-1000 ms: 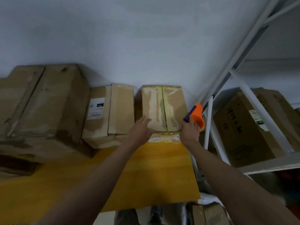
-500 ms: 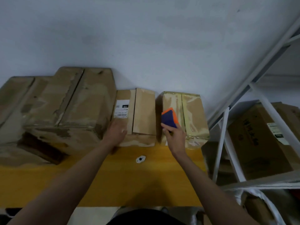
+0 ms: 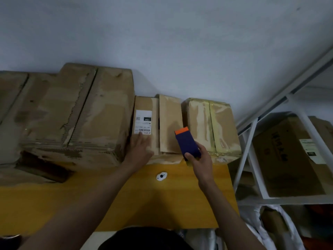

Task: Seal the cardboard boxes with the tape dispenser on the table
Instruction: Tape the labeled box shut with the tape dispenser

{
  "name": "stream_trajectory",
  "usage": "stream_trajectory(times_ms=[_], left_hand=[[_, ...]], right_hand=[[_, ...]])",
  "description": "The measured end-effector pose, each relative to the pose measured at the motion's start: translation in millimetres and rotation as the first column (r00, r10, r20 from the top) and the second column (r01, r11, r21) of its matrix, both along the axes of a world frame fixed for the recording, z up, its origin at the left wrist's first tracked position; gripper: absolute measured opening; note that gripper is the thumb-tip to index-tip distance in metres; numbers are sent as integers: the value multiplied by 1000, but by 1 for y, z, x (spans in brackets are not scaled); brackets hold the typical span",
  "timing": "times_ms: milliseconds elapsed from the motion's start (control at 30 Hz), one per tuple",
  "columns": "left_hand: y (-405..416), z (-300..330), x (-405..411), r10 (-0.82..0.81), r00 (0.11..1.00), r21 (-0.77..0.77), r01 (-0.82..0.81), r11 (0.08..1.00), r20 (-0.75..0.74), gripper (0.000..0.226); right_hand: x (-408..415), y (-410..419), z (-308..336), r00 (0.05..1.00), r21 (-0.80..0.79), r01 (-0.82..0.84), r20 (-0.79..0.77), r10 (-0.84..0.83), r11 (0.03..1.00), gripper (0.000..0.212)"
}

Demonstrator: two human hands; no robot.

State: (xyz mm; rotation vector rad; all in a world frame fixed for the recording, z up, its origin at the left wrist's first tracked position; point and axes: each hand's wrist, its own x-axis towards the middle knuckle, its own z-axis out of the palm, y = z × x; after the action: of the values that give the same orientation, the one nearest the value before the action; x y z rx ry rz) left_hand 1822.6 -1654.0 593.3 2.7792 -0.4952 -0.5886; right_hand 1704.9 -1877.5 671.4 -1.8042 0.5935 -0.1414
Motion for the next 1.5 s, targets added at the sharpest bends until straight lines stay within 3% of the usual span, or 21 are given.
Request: stream_trajectory(times_ms=[100, 200, 433, 567, 667, 800, 900, 1033, 1100, 1200, 1500], left_hand=[[-6, 3, -27, 19, 1000, -26, -19, 999, 15, 76], [-6, 8, -59, -10, 995, -78, 18, 997, 95, 70], [-2, 2, -101, -48, 992, -138, 64, 988, 119, 66], [2, 5, -89, -137, 981, -87, 150, 985, 139, 48], [-4, 18, -47, -16, 996, -104, 24, 994, 82, 48], [-17, 28, 30, 155, 986, -229, -165, 959, -60, 62], [-33, 32, 83, 270, 960, -222, -280, 934, -76, 68], [-47, 26, 123, 473, 851, -294, -524, 800, -229, 112], [-46, 17, 128, 463, 858, -231, -507, 830, -222, 121], [-41, 12, 117, 423, 893, -85, -438, 895, -152, 117], [-34, 21, 43, 401, 914, -16, -403, 915, -62, 108]], right_hand=[[7, 9, 1, 1000, 29, -6, 10, 5, 1000, 53], [14, 18, 1, 1000, 41, -5, 26, 4, 999, 53], [16, 25, -16, 1000, 30, 4, 19, -5, 1000, 34], [9, 22, -24, 1000, 81, 16, 6, -16, 997, 28], [3, 17, -25, 998, 149, 57, -1, -57, 987, 27], [-5, 15, -25, 999, 128, -25, -31, 29, 992, 33], [-7, 16, -22, 999, 135, -32, -33, 37, 990, 28], [-13, 17, -22, 998, 149, -41, -51, 49, 988, 28], [-16, 16, -23, 996, 144, -56, -62, 66, 988, 31], [-19, 15, -24, 994, 158, -62, -74, 74, 985, 31], [-39, -15, -9, 979, 229, -78, -164, 117, 970, 31]])
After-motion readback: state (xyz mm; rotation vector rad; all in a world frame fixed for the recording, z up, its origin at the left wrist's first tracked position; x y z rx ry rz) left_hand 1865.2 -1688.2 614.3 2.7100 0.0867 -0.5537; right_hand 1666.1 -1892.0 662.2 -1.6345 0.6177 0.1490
